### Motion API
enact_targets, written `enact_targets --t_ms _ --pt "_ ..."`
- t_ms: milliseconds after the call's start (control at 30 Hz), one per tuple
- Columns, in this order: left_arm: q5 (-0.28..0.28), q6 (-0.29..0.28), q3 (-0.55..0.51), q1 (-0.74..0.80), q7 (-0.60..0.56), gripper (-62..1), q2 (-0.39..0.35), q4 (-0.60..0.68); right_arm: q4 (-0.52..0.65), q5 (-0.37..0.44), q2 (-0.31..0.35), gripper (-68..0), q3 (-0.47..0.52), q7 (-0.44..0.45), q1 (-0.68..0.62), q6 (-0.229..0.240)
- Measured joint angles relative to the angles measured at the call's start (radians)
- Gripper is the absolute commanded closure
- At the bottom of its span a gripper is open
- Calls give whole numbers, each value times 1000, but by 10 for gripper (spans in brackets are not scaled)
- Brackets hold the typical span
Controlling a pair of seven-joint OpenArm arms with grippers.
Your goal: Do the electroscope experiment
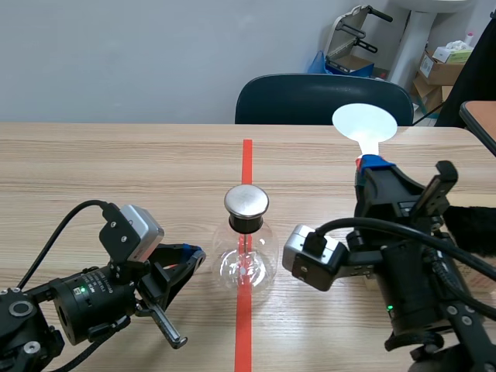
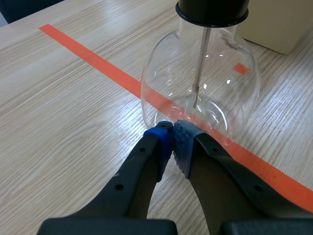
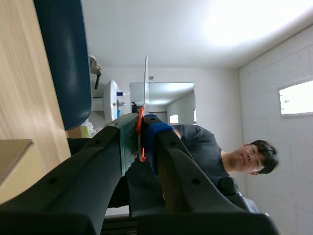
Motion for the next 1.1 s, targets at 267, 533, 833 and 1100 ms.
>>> enact_targets --t_ms 267,533,833,1100 --pt "0 0 0 8 -11 -40 -9 0 -10 0 0 -20 -33 -28 1 42" --pt "0 0 0 21 -22 -40 -11 0 -10 0 3 -20 -33 -43 -16 48" --pt "0 0 0 21 -14 -40 -11 0 -10 0 19 -20 -33 -58 -27 48" --pt "0 0 0 21 -14 -41 -11 0 -10 0 19 -20 -33 -68 -27 48"
